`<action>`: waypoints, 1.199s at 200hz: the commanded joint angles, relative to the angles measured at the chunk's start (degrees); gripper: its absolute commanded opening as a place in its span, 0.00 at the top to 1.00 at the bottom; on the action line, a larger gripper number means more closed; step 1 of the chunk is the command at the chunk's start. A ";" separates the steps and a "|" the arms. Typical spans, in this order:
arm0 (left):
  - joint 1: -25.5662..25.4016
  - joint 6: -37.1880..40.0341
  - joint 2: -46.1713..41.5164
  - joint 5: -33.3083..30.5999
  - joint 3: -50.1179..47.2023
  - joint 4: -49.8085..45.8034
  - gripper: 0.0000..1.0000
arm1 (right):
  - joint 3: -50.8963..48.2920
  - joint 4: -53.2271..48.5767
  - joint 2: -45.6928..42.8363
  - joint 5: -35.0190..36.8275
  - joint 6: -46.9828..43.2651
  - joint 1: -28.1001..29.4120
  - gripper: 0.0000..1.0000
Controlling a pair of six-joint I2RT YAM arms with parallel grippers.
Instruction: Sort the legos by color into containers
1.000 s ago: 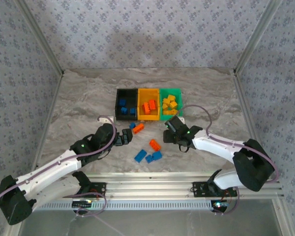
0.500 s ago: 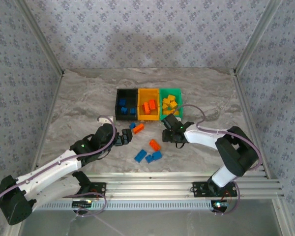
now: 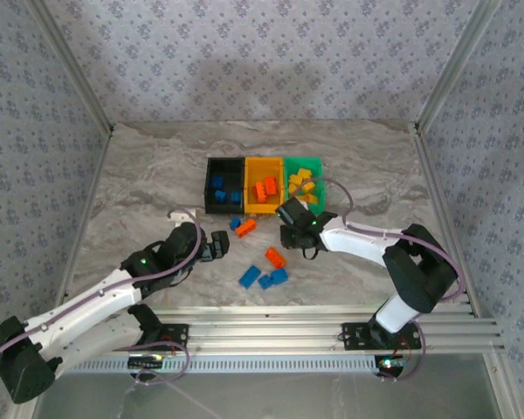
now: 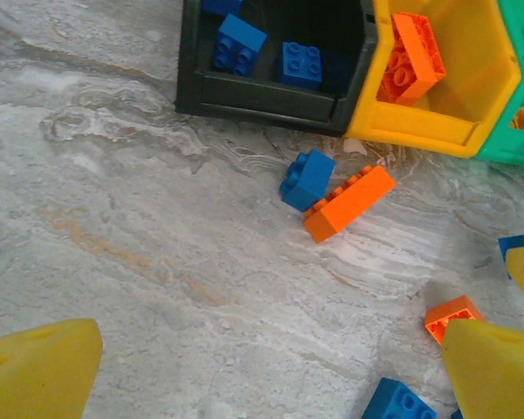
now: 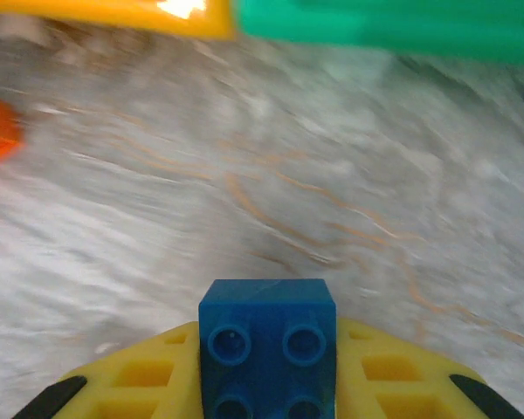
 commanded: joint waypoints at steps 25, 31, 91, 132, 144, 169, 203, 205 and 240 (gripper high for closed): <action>0.46 -2.82 -5.26 -4.08 -1.00 -7.21 0.00 | 17.16 0.75 3.17 -6.57 -6.14 4.04 0.70; 0.51 -3.07 -5.89 -4.26 -1.27 -7.64 0.00 | 19.81 0.71 5.13 -7.78 -6.70 4.29 0.70; 0.63 -3.30 -9.78 -2.29 -2.67 -9.73 0.00 | 47.13 -3.01 27.03 -10.84 -8.17 2.25 0.70; 0.65 -2.16 -10.37 0.46 -3.61 -8.81 0.00 | 60.80 -6.21 37.33 -9.28 -6.23 0.73 0.67; 0.68 -1.98 -10.28 0.91 -3.78 -8.69 0.00 | 63.77 -6.77 39.43 -9.28 -5.71 0.17 0.64; 0.61 -1.50 -10.13 1.81 -4.39 -8.08 0.00 | 67.34 -6.66 41.66 -9.79 -4.07 -0.67 0.50; 0.68 -0.59 -9.08 4.05 -5.01 -6.07 0.00 | 65.51 -2.53 38.59 -10.02 -1.73 -1.81 0.32; 0.66 -0.44 -8.95 4.35 -5.06 -5.76 0.00 | 65.16 -2.31 38.11 -9.81 -1.75 -1.75 0.32; 0.35 2.97 -2.96 13.01 -4.13 -0.20 0.00 | 52.33 2.29 26.71 -6.67 -1.48 -1.80 0.29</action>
